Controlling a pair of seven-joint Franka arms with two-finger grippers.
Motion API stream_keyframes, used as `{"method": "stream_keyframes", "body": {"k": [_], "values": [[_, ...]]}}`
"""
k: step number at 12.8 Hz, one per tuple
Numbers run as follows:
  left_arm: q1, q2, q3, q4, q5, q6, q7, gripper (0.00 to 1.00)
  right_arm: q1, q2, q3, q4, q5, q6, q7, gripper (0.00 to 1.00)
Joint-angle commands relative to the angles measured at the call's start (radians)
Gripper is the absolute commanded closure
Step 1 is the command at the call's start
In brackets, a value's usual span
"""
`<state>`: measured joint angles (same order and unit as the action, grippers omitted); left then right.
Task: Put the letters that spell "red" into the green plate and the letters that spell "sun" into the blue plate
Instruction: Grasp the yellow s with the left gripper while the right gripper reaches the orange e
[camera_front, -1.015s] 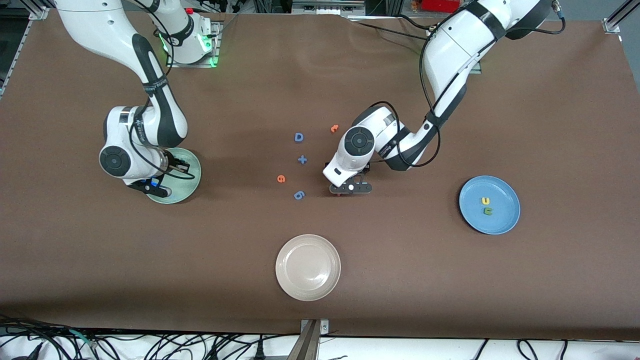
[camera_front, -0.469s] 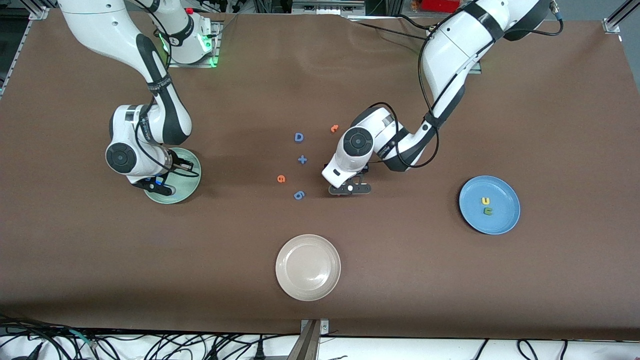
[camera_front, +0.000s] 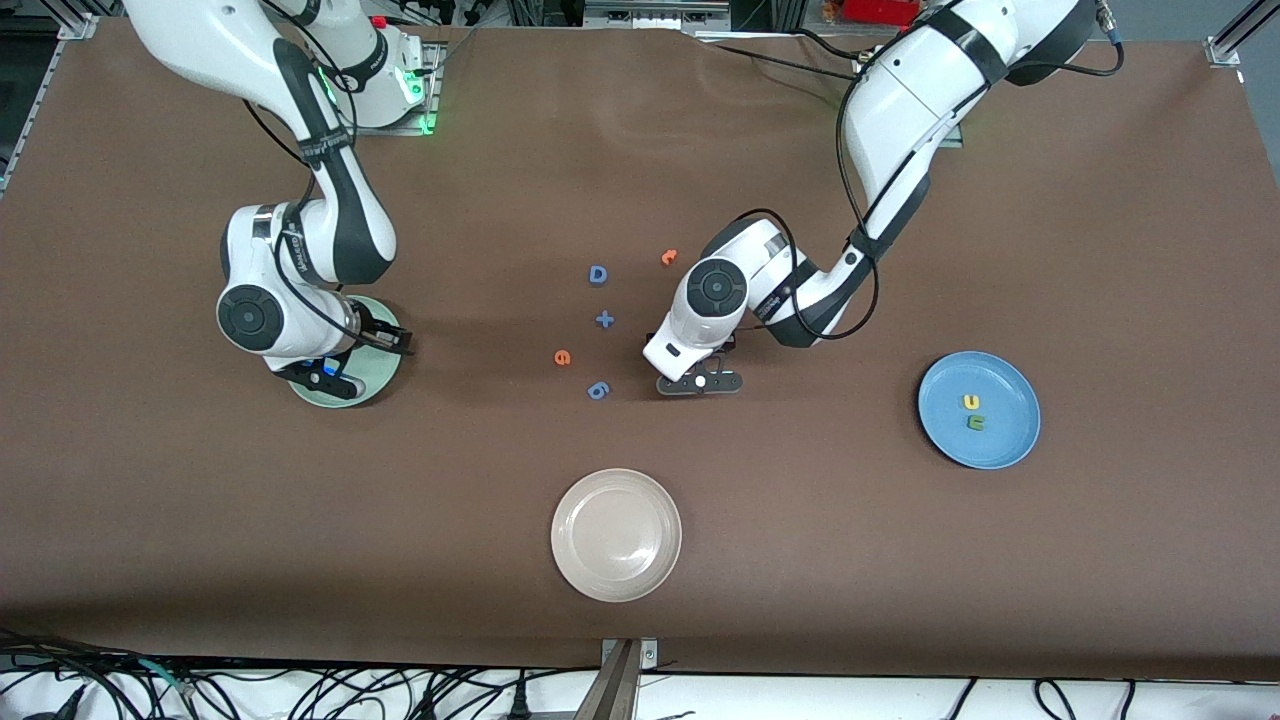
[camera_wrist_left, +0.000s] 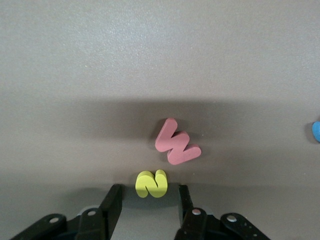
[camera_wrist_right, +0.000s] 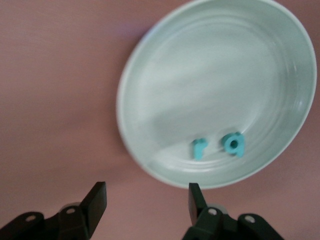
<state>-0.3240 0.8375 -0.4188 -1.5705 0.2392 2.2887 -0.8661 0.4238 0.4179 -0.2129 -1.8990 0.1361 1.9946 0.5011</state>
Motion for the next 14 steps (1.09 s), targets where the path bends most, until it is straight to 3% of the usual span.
{"method": "stream_keyframes", "body": {"k": [1,3,5,7,10,14], "values": [[-0.033,0.018,0.029,0.03,0.026,0.0,-0.028,0.49,0.0,0.005,0.058,0.11,0.013,-0.073,0.175,0.01],[-0.059,0.018,0.063,0.032,0.023,0.001,-0.042,0.58,0.0,0.025,0.096,0.155,0.014,-0.07,0.276,0.01],[-0.059,0.018,0.064,0.037,0.023,0.0,-0.056,0.77,-0.002,0.051,0.128,0.19,0.016,-0.056,0.373,0.01],[-0.059,0.018,0.064,0.038,0.022,0.002,-0.07,0.88,-0.002,0.09,0.156,0.225,0.025,-0.048,0.447,0.01],[-0.046,0.008,0.064,0.046,0.017,-0.003,-0.057,0.92,0.025,0.134,0.167,0.232,0.157,0.059,0.494,0.01],[0.04,-0.026,0.048,0.112,0.014,-0.15,-0.007,0.94,0.113,0.208,0.165,0.232,0.151,0.209,0.566,0.01]]}}
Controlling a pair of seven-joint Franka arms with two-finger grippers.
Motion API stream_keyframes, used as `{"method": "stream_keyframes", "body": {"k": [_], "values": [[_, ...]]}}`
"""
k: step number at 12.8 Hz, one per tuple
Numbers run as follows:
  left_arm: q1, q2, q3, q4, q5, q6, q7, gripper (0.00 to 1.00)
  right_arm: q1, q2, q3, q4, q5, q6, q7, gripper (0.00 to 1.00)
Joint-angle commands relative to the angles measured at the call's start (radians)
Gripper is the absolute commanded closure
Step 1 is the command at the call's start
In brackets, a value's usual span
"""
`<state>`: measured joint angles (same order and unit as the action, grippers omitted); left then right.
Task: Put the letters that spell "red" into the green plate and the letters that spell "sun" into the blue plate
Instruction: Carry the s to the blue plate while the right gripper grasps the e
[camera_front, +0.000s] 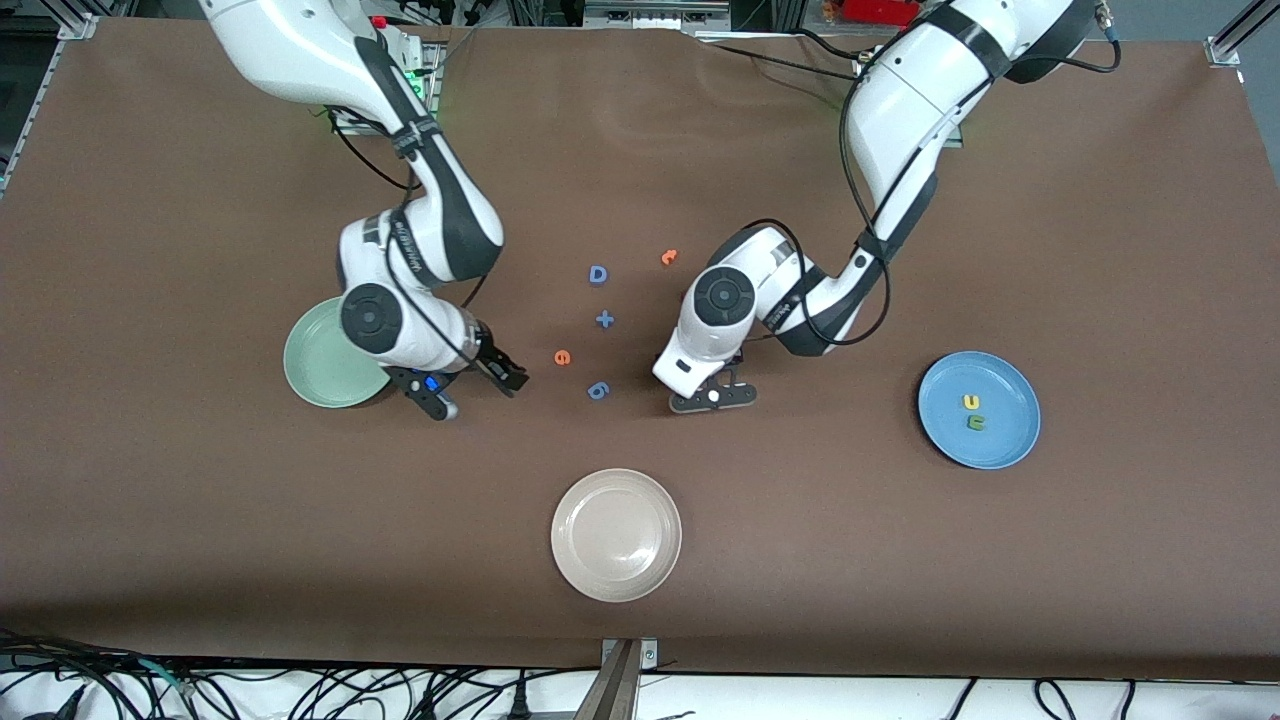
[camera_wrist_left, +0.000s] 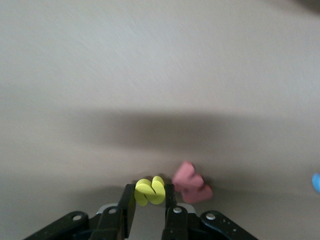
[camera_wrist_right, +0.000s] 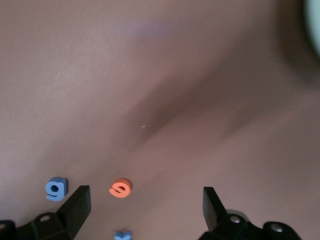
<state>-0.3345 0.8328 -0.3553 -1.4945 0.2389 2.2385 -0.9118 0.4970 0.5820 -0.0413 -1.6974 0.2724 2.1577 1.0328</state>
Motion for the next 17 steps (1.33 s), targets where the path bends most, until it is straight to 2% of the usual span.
{"method": "stream_keyframes", "body": {"k": [1,5,9,12,14,16,17], "values": [[0.077,-0.03,-0.019,0.055,0.004,-0.153,0.078,0.94,0.055,0.059,-0.006,0.03,0.013,0.085,0.055,0.01],[0.198,-0.06,-0.021,0.128,-0.038,-0.408,0.267,0.94,0.113,0.108,-0.012,0.028,0.01,0.148,0.084,0.01],[0.324,-0.087,-0.005,0.122,-0.02,-0.615,0.526,0.92,0.152,0.145,-0.018,0.015,-0.004,0.195,0.11,0.04],[0.429,-0.086,0.003,0.12,-0.001,-0.628,0.686,0.92,0.155,0.148,-0.02,-0.002,-0.033,0.195,0.11,0.06],[0.483,-0.084,0.002,0.122,0.036,-0.628,0.76,0.92,0.155,0.148,-0.02,-0.005,-0.06,0.195,0.11,0.15],[0.535,-0.075,0.003,0.122,0.083,-0.625,0.826,0.92,0.155,0.148,-0.02,-0.005,-0.062,0.194,0.11,0.32],[0.549,-0.067,0.003,0.122,0.1,-0.62,0.832,0.92,0.155,0.147,-0.02,-0.005,-0.062,0.192,0.11,0.43]]}}
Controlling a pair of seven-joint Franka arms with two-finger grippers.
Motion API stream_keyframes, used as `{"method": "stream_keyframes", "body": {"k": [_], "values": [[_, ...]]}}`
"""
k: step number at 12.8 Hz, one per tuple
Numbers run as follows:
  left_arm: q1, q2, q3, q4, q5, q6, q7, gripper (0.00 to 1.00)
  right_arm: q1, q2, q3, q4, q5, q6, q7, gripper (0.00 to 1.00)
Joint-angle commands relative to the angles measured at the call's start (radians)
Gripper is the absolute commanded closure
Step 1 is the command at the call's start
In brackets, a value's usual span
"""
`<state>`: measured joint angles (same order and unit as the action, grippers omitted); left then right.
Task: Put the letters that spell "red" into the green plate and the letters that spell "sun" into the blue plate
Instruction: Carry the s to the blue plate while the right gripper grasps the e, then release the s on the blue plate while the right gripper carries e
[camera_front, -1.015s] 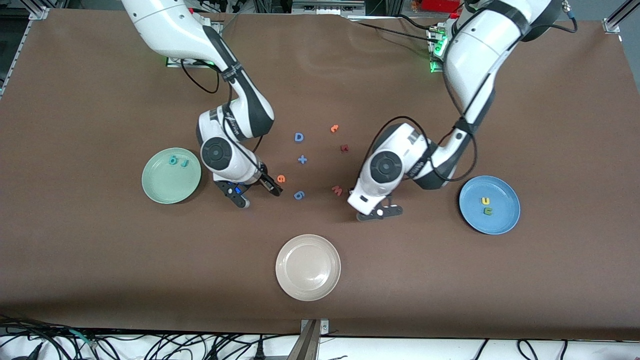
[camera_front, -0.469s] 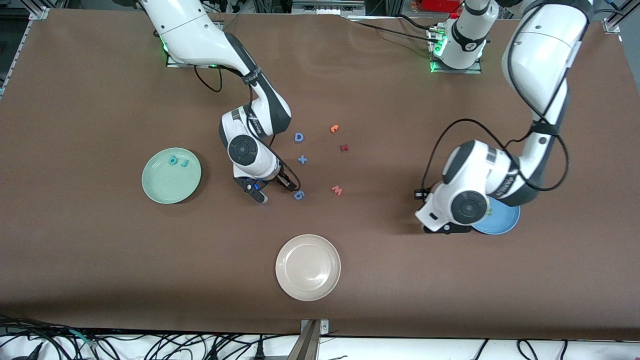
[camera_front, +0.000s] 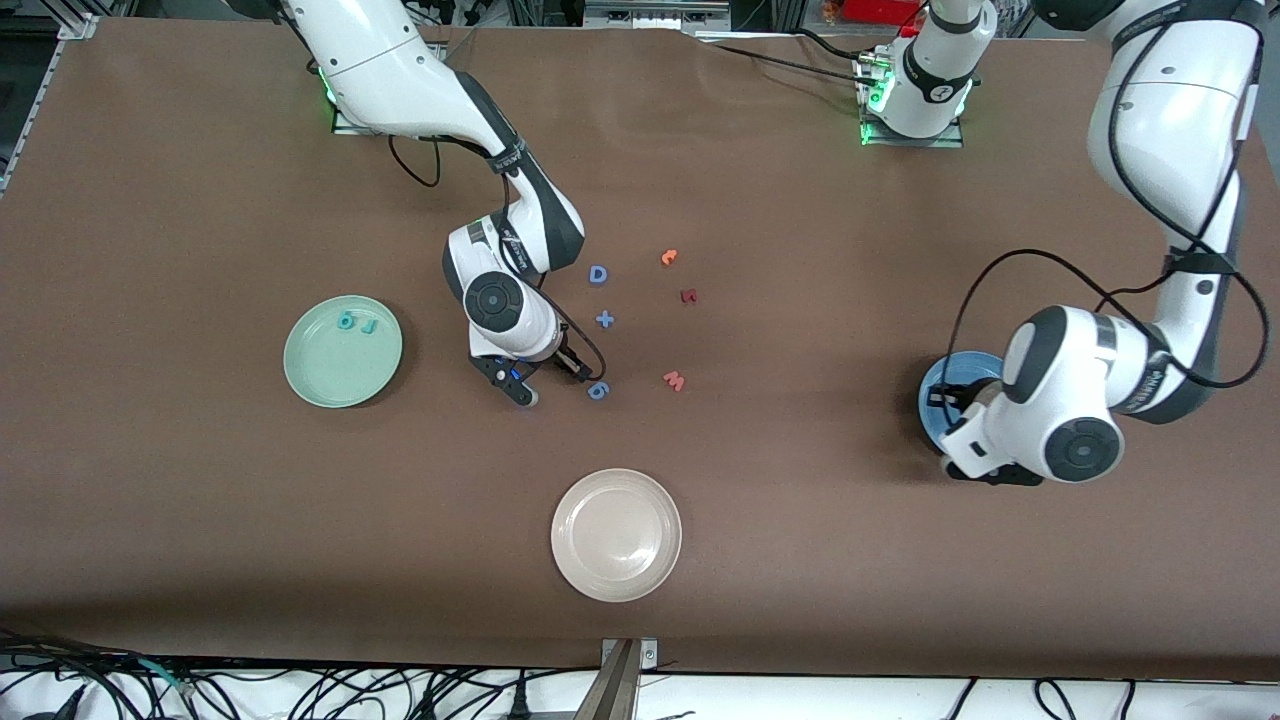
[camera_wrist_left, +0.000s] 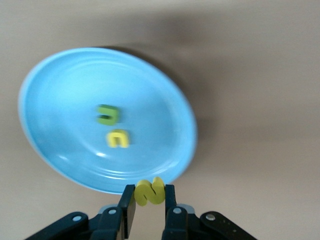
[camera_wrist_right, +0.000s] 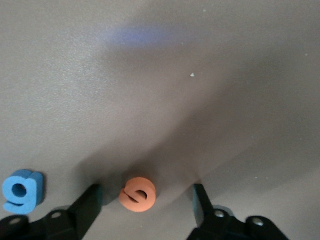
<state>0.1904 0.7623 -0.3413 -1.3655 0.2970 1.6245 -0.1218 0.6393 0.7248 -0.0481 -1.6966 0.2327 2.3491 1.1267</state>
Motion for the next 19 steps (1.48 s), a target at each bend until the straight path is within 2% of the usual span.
{"method": "stream_keyframes", "body": {"k": [1,2,3,6,10,13,15,19], "values": [[0.026,0.005,-0.01,-0.007,0.048,-0.006,0.042,0.73,0.013,0.004,-0.013,-0.006,-0.023,0.001,0.016,0.53],[0.024,0.005,-0.01,-0.007,0.048,-0.005,0.042,0.26,0.013,0.004,-0.013,-0.006,-0.023,0.001,0.016,0.6],[0.024,0.005,-0.008,-0.007,0.05,-0.005,0.037,0.0,0.013,0.004,-0.013,-0.006,-0.023,0.001,0.016,0.65],[0.026,0.006,0.004,-0.007,0.048,-0.005,0.034,0.0,0.013,0.004,-0.013,-0.006,-0.023,0.003,0.016,0.7],[0.07,0.003,0.002,-0.006,0.044,-0.003,0.044,0.0,0.01,0.001,-0.013,-0.003,-0.023,-0.004,0.015,0.7],[0.081,-0.009,0.001,-0.001,0.037,-0.003,0.044,0.0,0.007,-0.042,-0.055,0.009,-0.027,-0.078,-0.004,0.7],[0.107,-0.029,-0.01,0.002,0.034,-0.003,0.045,0.0,0.005,-0.102,-0.101,0.018,-0.027,-0.166,-0.039,0.7],[0.127,-0.135,-0.007,-0.003,-0.007,-0.018,0.044,0.0,0.0,-0.197,-0.263,0.018,-0.019,-0.384,-0.285,0.7]]}}
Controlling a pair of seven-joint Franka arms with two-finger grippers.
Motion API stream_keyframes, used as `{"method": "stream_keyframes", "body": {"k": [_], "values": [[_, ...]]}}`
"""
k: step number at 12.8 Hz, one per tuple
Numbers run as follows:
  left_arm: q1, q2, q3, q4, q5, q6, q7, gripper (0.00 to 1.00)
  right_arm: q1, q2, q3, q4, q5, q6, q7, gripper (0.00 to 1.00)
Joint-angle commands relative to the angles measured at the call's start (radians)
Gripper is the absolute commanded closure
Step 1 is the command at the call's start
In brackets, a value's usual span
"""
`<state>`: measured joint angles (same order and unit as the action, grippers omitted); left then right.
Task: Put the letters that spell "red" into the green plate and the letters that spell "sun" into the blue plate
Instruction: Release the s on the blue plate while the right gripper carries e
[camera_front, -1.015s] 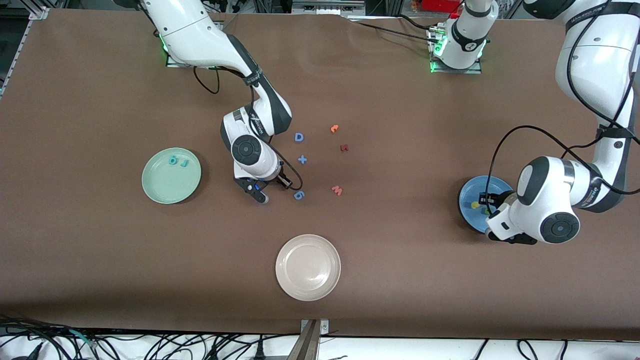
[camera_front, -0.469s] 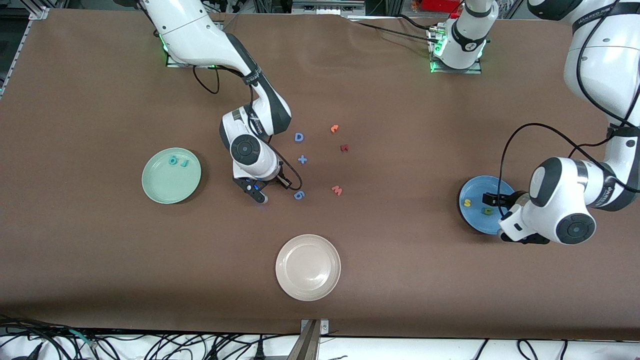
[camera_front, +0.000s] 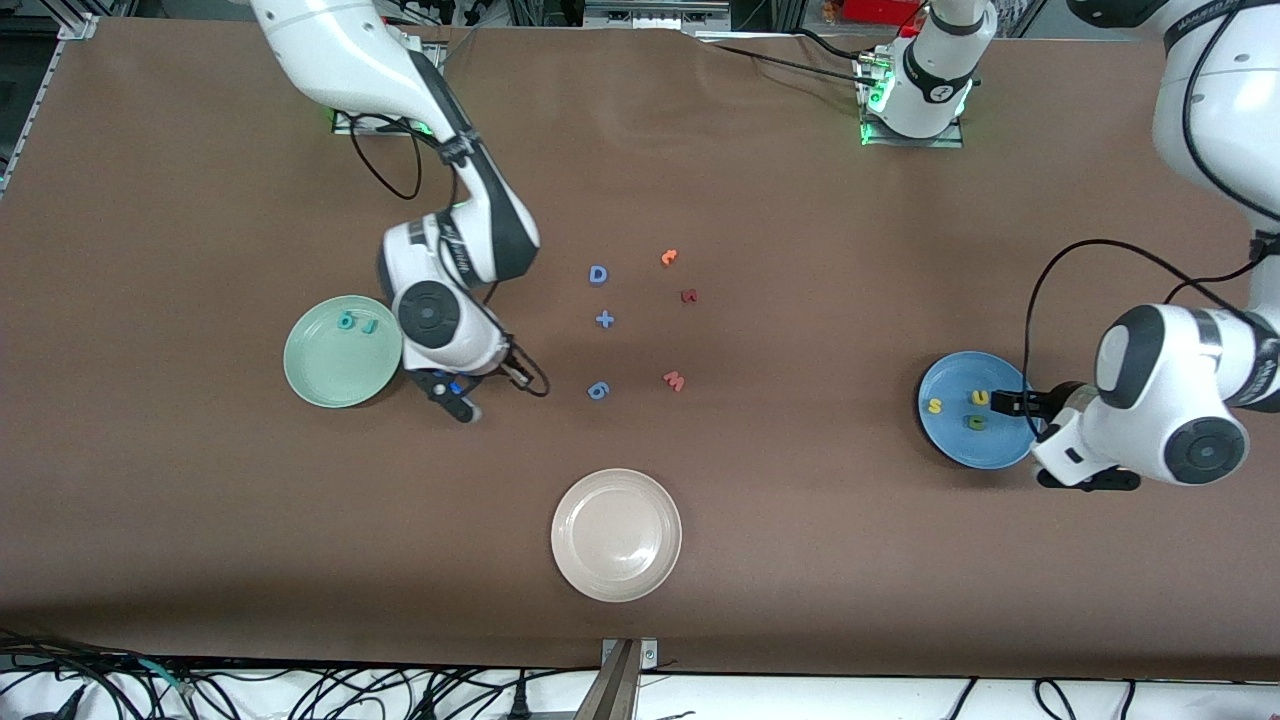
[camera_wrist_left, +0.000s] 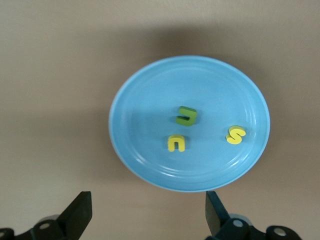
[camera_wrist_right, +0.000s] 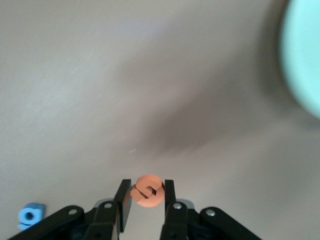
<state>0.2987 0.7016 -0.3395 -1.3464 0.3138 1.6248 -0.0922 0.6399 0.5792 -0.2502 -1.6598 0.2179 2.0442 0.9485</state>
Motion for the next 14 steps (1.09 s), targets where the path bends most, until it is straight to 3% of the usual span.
{"method": "stream_keyframes", "body": {"k": [1,4,6,9,12,14], "values": [[0.04,-0.088,-0.01,-0.02,-0.041,-0.026,0.016,0.0,-0.002,-0.059,-0.105,-0.018,-0.003,-0.12,-0.176,0.7],[0.028,-0.17,0.014,-0.063,-0.07,-0.031,0.069,0.0,-0.002,-0.068,-0.222,-0.037,-0.002,-0.211,-0.374,0.7],[-0.031,-0.247,0.118,-0.12,-0.151,-0.029,0.136,0.0,0.0,-0.076,-0.289,-0.096,0.0,-0.216,-0.505,0.72],[-0.195,-0.408,0.337,-0.27,-0.272,-0.023,0.203,0.0,-0.003,-0.084,-0.368,-0.173,0.003,-0.174,-0.67,0.72],[-0.239,-0.601,0.358,-0.399,-0.274,-0.029,0.186,0.0,-0.058,-0.078,-0.379,-0.306,0.046,-0.031,-0.822,0.72],[-0.338,-0.674,0.436,-0.407,-0.271,-0.113,0.174,0.0,-0.059,-0.076,-0.377,-0.414,0.104,0.11,-0.89,0.72]]}}
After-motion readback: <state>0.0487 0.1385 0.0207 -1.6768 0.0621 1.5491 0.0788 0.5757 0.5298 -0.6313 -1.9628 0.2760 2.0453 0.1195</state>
